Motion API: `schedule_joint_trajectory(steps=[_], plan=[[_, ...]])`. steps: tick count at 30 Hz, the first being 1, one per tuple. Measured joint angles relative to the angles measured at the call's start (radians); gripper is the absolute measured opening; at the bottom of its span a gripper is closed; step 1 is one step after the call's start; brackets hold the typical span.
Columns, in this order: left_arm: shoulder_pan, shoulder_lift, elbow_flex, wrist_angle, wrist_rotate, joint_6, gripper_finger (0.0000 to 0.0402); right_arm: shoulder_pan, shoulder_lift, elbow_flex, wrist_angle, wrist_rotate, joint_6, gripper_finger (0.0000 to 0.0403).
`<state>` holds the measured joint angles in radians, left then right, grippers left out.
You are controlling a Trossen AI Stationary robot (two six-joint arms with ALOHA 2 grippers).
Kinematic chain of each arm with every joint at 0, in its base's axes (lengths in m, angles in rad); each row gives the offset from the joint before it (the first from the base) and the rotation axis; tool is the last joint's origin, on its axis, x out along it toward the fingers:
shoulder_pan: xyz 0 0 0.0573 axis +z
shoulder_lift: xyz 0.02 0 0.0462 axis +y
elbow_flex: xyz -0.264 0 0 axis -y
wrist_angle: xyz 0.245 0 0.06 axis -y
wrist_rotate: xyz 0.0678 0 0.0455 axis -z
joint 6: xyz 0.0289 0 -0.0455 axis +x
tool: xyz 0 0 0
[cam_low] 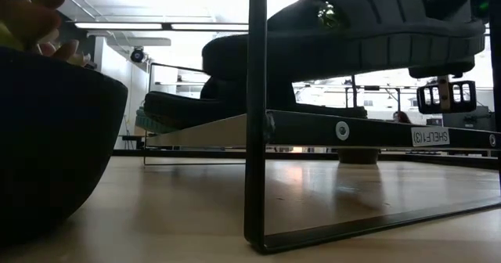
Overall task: Pick and place slides into the shelf
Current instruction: Put the black slide on the shelf
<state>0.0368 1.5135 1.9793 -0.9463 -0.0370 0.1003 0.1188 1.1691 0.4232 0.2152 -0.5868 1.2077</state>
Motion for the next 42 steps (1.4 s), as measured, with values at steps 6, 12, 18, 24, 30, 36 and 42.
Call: schedule_joint_trajectory(steps=[6, 12, 18, 24, 30, 36, 42], plan=[[0.0, 0.0, 0.0, -0.008, 0.003, 0.0, 0.0062, 0.04, 0.057, 0.0, 0.064, 0.039, 0.046, 0.0039], [0.0, 0.0, 0.0, -0.03, 0.004, 0.0, 0.0062, 0.055, 0.092, 0.0, 0.104, 0.061, 0.076, 0.0039], [0.0, 0.0, 0.0, -0.039, 0.004, 0.0, 0.0062, 0.055, 0.122, 0.0, 0.149, 0.06, 0.095, 0.0039], [0.0, 0.0, 0.0, -0.046, 0.004, 0.0, 0.0062, 0.059, 0.169, 0.0, 0.229, 0.053, 0.122, 0.0039], [0.0, 0.0, 0.0, -0.053, 0.004, 0.004, 0.0062, 0.079, 0.224, 0.0, 0.271, 0.036, 0.148, 0.0039], [0.0, 0.0, 0.0, -0.053, 0.004, 0.007, 0.0063, 0.086, 0.256, 0.0, 0.315, 0.068, 0.16, 0.004], [0.0, 0.0, 0.0, -0.053, 0.004, 0.007, 0.0062, 0.085, 0.256, 0.0, 0.328, 0.099, 0.162, 0.0057]])
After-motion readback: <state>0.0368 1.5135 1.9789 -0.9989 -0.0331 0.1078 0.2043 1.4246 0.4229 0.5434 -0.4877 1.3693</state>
